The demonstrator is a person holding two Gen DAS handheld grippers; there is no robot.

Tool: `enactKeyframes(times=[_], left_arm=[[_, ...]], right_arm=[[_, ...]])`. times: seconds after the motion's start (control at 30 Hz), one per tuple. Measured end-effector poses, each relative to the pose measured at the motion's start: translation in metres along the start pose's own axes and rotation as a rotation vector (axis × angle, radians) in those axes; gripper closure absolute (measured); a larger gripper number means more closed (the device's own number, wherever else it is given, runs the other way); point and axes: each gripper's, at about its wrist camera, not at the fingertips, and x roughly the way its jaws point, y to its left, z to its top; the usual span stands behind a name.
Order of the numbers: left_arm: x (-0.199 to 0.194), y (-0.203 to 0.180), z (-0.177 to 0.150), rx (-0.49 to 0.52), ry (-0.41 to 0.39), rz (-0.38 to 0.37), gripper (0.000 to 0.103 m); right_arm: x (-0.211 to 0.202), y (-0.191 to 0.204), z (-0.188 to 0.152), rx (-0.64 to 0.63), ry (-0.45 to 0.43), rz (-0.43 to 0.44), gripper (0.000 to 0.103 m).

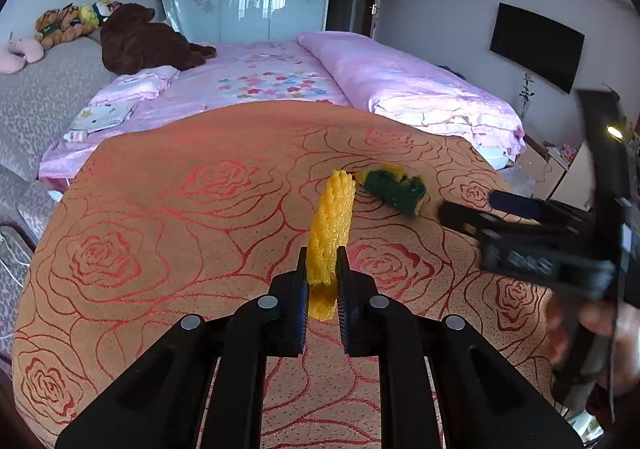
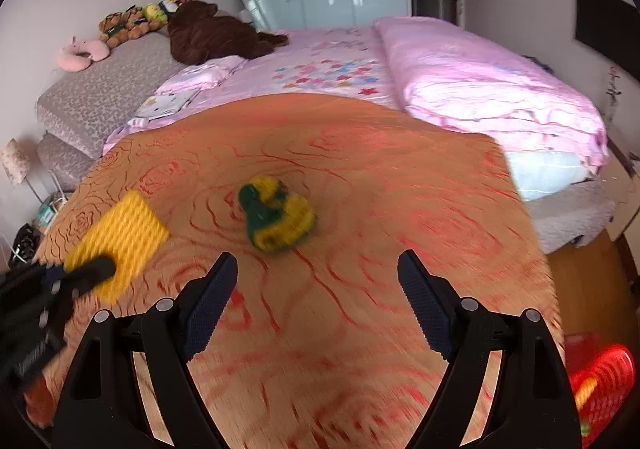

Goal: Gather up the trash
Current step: 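Grasp the green-yellow knitted cloth with the right gripper while the left gripper holds the foam sleeve, then carry foam sleeve and knitted cloth to the red basket and release both inside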

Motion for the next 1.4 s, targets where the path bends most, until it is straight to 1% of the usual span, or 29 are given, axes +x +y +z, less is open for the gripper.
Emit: enactKeyframes(times=[0.2, 0.37, 0.4, 0.5, 0.57, 0.63, 0.67, 0.73, 0.83, 1.0, 1.17, 1.27, 1.4], left_arm=[[0.0, 0.008, -0.001, -0.022, 0.002, 0.004, 0.091], [-0.001, 0.011, -0.003, -0.032, 0.003, 0.008, 0.092], [-0.001, 0.012, -0.004, -0.034, 0.002, 0.009, 0.092], [-0.001, 0.013, -0.004, -0.044, 0.004, 0.013, 0.091], [-0.002, 0.011, -0.005, -0.047, 0.006, 0.016, 0.092], [-0.003, 0.011, -0.006, -0.049, 0.006, 0.017, 0.091], [-0.003, 0.01, -0.007, -0.048, 0.005, 0.017, 0.091], [-0.004, 0.01, -0.006, -0.048, 0.004, 0.018, 0.091], [-0.006, 0.01, -0.006, -0.049, 0.001, 0.019, 0.092], [-0.006, 0.009, -0.006, -0.047, -0.002, 0.024, 0.091], [-0.008, 0.005, -0.006, -0.039, -0.006, 0.021, 0.091], [-0.01, 0.0, -0.007, -0.032, -0.01, 0.02, 0.091], [-0.015, -0.007, -0.008, -0.026, -0.018, 0.016, 0.091]], right_arm=[[0.029, 0.019, 0.018, -0.05, 0.037, 0.036, 0.023], [0.046, 0.025, 0.026, -0.051, 0.056, 0.033, 0.024], [0.048, 0.026, 0.027, -0.05, 0.056, 0.032, 0.025], [0.052, 0.028, 0.028, -0.055, 0.066, 0.034, 0.034], [0.054, 0.03, 0.027, -0.07, 0.078, 0.033, 0.041], [0.055, 0.031, 0.025, -0.079, 0.088, 0.027, 0.052], [0.055, 0.03, 0.025, -0.078, 0.089, 0.027, 0.054], [0.051, 0.03, 0.024, -0.075, 0.08, 0.024, 0.057], [0.043, 0.031, 0.018, -0.082, 0.066, 0.016, 0.059], [0.026, 0.034, 0.004, -0.09, 0.046, -0.004, 0.059], [0.004, 0.028, -0.01, -0.062, 0.018, -0.02, 0.059], [-0.012, 0.022, -0.017, -0.02, 0.004, -0.012, 0.059], [-0.031, 0.019, -0.025, 0.002, -0.021, -0.018, 0.059]])
